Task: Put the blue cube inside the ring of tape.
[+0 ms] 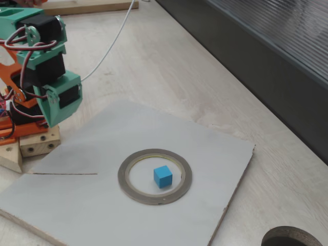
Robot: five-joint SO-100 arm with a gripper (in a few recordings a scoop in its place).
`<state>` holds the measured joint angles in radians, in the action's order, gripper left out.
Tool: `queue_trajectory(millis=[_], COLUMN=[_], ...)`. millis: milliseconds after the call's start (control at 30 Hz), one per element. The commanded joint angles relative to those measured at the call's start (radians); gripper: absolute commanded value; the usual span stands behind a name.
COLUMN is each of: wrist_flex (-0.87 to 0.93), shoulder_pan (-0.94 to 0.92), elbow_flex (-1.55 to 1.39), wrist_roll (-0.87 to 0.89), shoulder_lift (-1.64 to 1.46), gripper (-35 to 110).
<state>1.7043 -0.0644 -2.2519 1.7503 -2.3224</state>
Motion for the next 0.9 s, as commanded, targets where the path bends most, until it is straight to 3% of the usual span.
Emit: queue_trajectory(millis=[0, 867], wrist_flex=[0.015, 0.014], shoulder_pan=[-0.028, -0.026], elbow_flex=[-0.037, -0.138], wrist_roll=[0.005, 0.012], shoulder_lift=[-0.026, -0.014], gripper=[1, 1])
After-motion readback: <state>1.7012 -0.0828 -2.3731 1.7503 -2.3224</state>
